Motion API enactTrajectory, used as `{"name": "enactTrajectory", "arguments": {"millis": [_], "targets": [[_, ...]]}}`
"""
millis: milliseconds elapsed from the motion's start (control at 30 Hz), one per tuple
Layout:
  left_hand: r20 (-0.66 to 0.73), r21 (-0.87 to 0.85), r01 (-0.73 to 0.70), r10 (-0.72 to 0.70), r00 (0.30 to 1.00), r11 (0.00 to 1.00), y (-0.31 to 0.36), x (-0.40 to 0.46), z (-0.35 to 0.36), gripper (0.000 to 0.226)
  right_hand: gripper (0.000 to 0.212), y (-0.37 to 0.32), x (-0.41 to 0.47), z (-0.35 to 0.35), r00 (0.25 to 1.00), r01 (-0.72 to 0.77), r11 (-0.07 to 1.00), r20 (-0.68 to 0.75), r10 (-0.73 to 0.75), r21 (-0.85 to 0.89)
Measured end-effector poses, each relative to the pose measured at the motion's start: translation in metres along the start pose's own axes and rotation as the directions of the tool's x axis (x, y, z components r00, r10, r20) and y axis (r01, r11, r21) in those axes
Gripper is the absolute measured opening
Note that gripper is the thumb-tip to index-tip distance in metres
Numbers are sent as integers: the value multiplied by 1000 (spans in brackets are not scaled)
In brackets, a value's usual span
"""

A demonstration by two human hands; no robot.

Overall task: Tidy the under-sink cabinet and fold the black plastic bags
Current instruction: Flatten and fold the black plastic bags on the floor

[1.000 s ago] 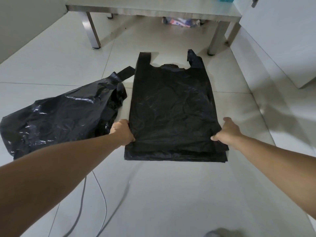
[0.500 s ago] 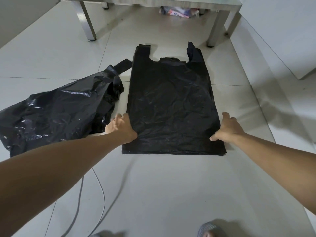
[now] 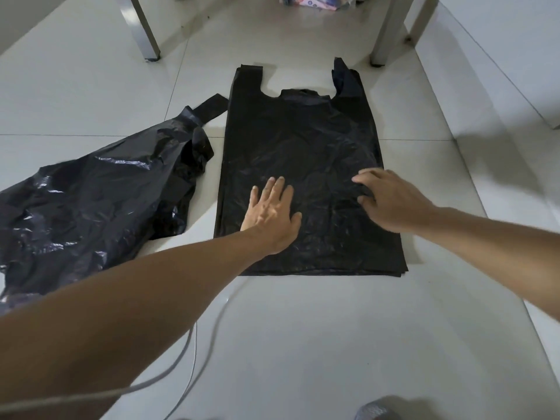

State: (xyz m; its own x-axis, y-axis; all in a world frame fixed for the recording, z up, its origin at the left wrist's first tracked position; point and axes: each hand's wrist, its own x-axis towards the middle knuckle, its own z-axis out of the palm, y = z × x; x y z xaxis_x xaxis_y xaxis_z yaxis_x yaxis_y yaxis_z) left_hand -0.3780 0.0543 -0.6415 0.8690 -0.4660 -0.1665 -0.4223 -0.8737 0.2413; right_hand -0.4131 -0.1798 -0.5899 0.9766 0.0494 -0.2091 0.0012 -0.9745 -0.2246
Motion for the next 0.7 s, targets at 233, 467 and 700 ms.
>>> {"name": "enactTrajectory", "arguments": {"millis": [233,467,700], "targets": [[29,100,-72,69,997,992,-6,5,38,69,59,-17,14,86,994,-83,995,64,87,-61],[20,200,-54,51,998,978,-35,3,55,79,70,-13,13,112,995,-99,978,-27,96,-184],[-13,210,-16,19,1000,977,-41,3,55,81,72,-6,12,117,994,-93,977,-69,81,-194]]}}
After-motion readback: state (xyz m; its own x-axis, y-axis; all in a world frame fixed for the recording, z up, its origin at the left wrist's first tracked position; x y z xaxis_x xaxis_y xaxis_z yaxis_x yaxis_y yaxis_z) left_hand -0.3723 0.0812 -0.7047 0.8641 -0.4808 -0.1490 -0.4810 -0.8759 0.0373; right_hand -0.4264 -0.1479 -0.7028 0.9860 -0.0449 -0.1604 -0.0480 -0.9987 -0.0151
